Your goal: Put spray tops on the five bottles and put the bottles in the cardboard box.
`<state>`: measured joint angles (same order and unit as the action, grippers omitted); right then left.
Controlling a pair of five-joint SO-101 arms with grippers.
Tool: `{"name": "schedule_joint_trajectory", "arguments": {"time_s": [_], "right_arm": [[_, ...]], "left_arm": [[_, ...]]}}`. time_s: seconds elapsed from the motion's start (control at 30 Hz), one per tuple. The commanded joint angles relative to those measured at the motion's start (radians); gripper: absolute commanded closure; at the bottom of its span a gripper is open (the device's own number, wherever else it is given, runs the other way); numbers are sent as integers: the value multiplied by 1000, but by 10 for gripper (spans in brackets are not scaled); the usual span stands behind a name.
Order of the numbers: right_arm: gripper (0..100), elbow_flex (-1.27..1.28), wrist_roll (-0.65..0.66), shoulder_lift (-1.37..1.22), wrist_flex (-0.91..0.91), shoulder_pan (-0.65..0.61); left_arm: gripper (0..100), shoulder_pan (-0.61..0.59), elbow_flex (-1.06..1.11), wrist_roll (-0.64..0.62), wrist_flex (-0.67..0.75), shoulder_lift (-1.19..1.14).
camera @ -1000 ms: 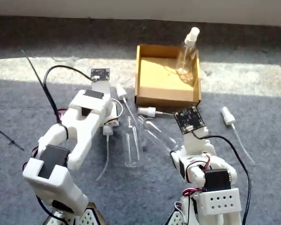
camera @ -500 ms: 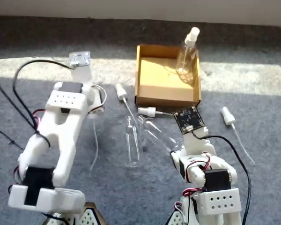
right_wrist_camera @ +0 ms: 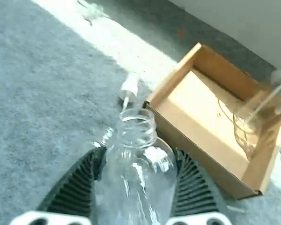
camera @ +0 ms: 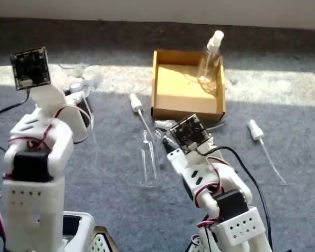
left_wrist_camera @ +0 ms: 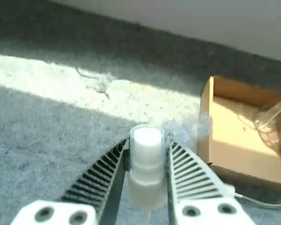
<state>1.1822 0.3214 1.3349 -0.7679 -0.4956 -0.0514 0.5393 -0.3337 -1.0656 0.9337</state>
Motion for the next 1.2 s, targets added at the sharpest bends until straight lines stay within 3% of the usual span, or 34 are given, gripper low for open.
{"name": "schedule_joint_trajectory", "arguments": {"time_s": [0.0,0.17,0.37,0.57,0.73,1.17], "right_arm": [[995,36,3,12,117,-96],[995,237,2,185,306,-102],[995,437,3,516,240,-145],[995,463,-23,501,206,-179],[995,463,-112,507,206,-122],[995,464,-130,507,206,-105]], "left_arm": [[951,145,-12,6,15,262],[986,209,-5,2,178,403],[994,213,-27,-2,350,384],[994,298,-27,-81,374,274],[994,383,-28,-80,419,165],[994,403,-21,-86,529,-54]]}}
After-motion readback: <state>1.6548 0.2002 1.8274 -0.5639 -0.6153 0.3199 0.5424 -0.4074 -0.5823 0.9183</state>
